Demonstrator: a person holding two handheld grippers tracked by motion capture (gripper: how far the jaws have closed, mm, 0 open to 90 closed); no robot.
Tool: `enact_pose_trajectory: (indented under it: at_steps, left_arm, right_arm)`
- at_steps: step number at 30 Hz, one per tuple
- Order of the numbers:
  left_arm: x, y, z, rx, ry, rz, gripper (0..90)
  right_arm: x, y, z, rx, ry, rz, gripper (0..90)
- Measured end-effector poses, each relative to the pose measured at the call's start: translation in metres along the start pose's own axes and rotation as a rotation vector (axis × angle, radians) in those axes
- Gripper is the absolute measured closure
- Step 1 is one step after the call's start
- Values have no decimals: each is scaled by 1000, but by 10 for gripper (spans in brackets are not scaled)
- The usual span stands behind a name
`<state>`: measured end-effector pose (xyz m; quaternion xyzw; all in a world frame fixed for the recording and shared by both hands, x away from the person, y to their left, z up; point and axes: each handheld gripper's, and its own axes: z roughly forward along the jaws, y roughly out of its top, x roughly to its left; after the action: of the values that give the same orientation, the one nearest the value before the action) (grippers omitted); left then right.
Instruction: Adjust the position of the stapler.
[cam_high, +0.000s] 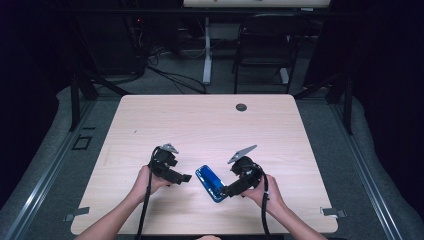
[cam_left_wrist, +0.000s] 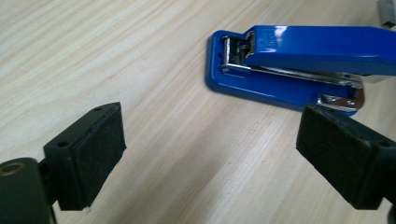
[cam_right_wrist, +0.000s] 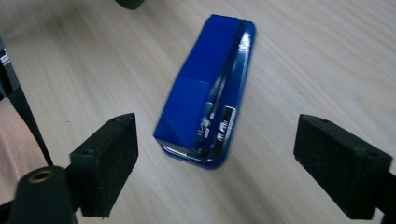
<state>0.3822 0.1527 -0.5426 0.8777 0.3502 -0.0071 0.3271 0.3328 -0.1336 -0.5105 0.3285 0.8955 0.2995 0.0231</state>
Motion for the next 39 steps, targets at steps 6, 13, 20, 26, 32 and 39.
enact_pose_trajectory:
  at_steps: [6, 13, 20, 26, 32, 39]
  left_arm:
    - [1, 1, -1, -1, 15, 22, 69]
    - [7, -1, 1, -4, 16, 9, 56]
    - [7, 0, 1, 1, 8, 18, 55]
    - [6, 0, 2, 3, 3, 28, 59]
    - [3, 0, 5, 14, -21, 64, 65]
    - [-3, 0, 11, 32, -42, 102, 75]
  right_arm:
    - [18, 10, 23, 57, -2, -36, 334]
    - [19, 10, 35, 96, -33, -40, 538]
    - [20, 10, 35, 100, -34, -54, 561]
    - [20, 10, 34, 111, -24, -79, 575]
    - [19, 11, 32, 130, -26, -122, 591]
    - [15, 11, 28, 160, -38, -205, 632]
